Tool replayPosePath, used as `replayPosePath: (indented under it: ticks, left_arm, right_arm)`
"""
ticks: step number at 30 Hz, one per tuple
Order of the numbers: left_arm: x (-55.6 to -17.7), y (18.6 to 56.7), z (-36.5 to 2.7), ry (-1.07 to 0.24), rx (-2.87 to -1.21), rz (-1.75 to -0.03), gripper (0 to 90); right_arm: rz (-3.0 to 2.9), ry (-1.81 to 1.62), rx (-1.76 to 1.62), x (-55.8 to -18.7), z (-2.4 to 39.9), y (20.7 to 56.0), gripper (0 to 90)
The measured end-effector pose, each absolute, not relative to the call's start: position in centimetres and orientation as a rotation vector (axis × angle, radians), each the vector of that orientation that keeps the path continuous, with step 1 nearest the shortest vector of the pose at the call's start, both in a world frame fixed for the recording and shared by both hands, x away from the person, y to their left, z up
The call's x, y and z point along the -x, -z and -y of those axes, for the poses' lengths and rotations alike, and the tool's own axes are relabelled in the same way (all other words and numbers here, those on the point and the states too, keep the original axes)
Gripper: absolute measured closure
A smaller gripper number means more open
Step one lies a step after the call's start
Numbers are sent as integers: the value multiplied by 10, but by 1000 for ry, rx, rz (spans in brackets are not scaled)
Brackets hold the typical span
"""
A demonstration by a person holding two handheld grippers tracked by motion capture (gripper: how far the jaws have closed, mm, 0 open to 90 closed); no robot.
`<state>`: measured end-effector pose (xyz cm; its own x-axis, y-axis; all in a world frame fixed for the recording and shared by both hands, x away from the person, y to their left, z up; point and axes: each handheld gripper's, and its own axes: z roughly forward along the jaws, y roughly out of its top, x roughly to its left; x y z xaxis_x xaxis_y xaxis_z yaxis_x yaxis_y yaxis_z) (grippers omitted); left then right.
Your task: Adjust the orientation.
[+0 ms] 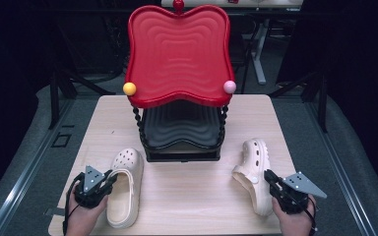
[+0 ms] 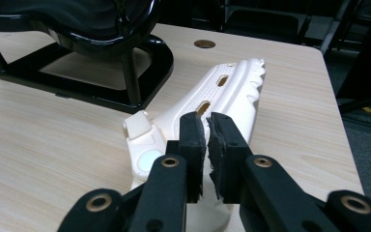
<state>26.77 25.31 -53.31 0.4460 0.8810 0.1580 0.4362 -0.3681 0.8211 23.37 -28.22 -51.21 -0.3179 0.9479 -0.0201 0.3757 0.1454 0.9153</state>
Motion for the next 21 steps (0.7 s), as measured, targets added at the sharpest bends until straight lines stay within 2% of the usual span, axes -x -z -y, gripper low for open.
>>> replayPosePath:
  ticks: [8, 21]
  left_arm:
    - [-269, 535, -259, -735, -1932, -1109, 693]
    - [-269, 536, -261, -724, -1913, -1116, 634]
  right_arm:
    - [-1855, -1071, -1262, -242, 276, 517, 870]
    - [-1840, -1054, -1293, -243, 282, 515, 900]
